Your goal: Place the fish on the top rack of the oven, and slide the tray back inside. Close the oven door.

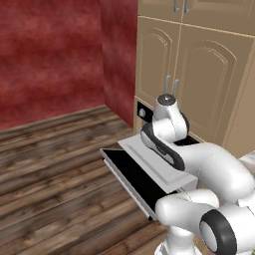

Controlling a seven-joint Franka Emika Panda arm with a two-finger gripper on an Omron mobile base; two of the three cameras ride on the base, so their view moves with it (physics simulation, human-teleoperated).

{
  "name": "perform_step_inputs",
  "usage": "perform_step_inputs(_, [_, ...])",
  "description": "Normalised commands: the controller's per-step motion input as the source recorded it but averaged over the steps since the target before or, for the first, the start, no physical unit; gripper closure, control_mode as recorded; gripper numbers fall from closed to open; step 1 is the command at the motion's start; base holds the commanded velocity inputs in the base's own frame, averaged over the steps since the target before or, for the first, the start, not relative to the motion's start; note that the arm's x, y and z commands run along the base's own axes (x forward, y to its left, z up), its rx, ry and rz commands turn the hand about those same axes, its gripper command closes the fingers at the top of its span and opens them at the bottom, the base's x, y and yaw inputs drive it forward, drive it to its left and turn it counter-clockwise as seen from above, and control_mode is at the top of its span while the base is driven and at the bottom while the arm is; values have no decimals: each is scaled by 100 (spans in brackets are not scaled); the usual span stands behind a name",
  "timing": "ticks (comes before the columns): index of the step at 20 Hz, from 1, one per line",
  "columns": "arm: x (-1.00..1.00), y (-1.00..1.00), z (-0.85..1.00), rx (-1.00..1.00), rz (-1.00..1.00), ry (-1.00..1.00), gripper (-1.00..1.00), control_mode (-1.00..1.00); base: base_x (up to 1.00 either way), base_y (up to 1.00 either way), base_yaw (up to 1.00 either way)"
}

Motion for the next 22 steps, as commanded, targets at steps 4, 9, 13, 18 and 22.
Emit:
perform_step_inputs(4, [26, 0, -35, -1, -12, 0, 100, -100, 0, 0, 0])
perform_step_inputs(9, [17, 0, -40, 0, -12, -1, 100, -100, 0, 0, 0])
perform_step_inputs(13, [16, 0, -39, 0, -13, -6, 100, -100, 0, 0, 0])
perform_step_inputs(18, [26, 0, -31, 0, -14, -1, 100, -100, 0, 0, 0])
perform_step_inputs(22, [28, 0, -25, 0, -14, 0, 100, -100, 0, 0, 0])
